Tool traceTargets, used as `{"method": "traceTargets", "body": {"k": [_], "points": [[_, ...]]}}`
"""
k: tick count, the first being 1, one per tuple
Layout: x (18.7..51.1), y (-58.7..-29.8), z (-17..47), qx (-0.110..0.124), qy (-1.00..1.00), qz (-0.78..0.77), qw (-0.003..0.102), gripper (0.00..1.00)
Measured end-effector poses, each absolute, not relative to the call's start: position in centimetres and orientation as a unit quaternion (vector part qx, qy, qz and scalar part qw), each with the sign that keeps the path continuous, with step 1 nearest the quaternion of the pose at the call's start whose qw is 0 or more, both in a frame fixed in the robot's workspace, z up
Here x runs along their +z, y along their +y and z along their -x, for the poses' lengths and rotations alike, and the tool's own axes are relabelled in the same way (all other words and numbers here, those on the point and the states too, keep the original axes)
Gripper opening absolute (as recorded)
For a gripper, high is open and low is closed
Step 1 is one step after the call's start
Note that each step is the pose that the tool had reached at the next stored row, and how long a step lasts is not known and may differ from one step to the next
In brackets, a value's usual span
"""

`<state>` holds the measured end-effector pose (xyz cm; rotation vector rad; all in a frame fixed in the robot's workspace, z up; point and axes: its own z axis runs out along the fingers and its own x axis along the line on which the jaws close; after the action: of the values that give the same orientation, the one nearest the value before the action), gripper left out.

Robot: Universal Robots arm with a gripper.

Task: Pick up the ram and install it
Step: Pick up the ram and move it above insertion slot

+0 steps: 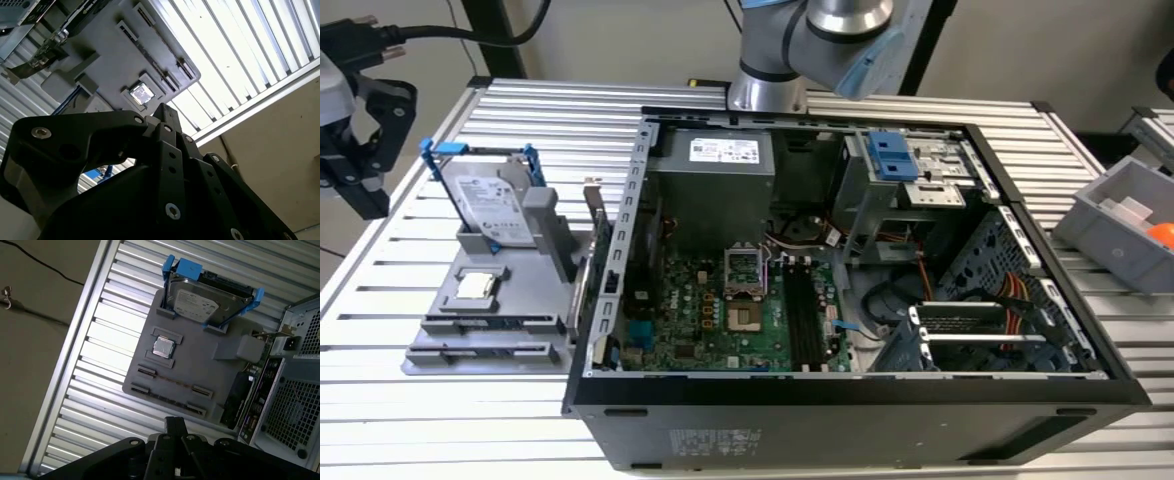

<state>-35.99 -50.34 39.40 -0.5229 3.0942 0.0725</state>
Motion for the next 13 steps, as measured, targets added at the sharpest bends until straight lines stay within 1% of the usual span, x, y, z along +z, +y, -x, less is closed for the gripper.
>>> {"method": "traceTargets", "body": {"k": [13], "points": [[39.4,-50.34,35.99,0.023,0.985,0.172,0.001,0.0]]}}
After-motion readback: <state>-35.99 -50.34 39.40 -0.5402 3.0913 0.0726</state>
